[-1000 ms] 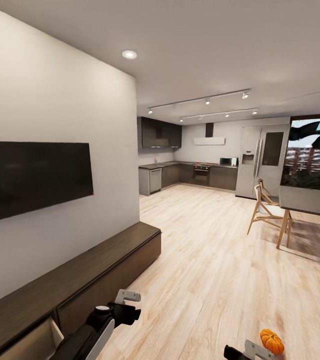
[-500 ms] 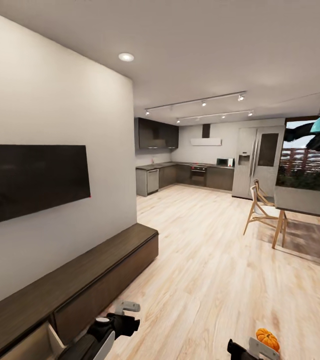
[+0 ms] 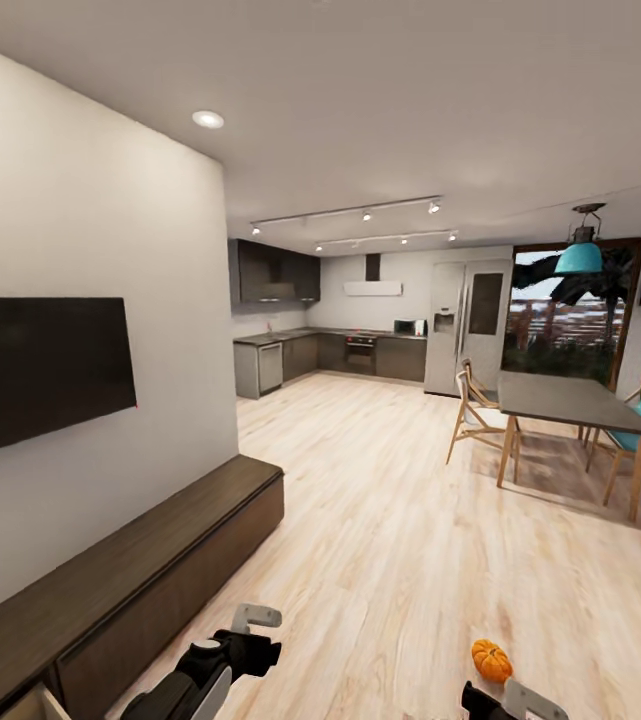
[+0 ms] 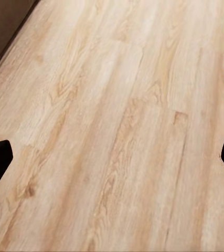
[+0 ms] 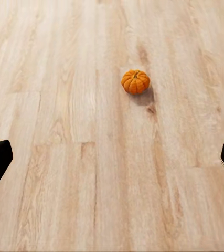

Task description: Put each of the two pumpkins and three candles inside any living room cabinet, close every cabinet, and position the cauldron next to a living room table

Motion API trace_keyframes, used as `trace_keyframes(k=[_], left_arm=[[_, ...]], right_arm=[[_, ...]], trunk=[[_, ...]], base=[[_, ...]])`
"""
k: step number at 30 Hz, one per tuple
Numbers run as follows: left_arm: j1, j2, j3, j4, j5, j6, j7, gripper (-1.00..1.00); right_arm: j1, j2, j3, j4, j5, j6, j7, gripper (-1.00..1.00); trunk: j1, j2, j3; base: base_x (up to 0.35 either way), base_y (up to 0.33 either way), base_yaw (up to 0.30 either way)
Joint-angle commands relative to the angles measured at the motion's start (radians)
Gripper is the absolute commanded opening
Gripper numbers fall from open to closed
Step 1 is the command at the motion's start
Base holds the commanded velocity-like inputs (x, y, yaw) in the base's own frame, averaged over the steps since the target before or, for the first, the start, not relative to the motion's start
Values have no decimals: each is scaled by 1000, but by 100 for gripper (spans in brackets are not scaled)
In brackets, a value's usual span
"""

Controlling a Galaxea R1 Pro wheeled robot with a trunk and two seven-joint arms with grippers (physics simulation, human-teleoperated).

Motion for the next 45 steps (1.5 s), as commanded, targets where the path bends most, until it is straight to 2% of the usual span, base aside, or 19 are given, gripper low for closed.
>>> trace_keyframes(k=[1, 10, 12, 27, 45], left_arm=[[0, 1, -4, -2, 10, 2, 8, 100], [0, 1, -3, -1, 10, -5, 10, 100], [0, 1, -3, -1, 10, -13, 10, 100], [0, -1, -3, 6, 9, -28, 10, 100], [0, -1, -4, 6, 8, -30, 10, 100]], right_arm=[[-1, -2, 6, 1, -8, -1, -8, 100], [-1, -2, 5, 20, -9, 0, -8, 100], [-1, -1, 4, 22, -10, 1, -8, 100], [-8, -1, 3, 29, -10, 21, -8, 100], [-13, -2, 3, 89, -10, 20, -8, 100]], trunk=[[-4, 7, 4], [-38, 70, 39], [-38, 70, 39], [-38, 70, 19], [-38, 70, -11]], base=[[0, 0, -268], [0, 0, -266], [0, 0, -183], [0, 0, 31], [0, 0, 12]])
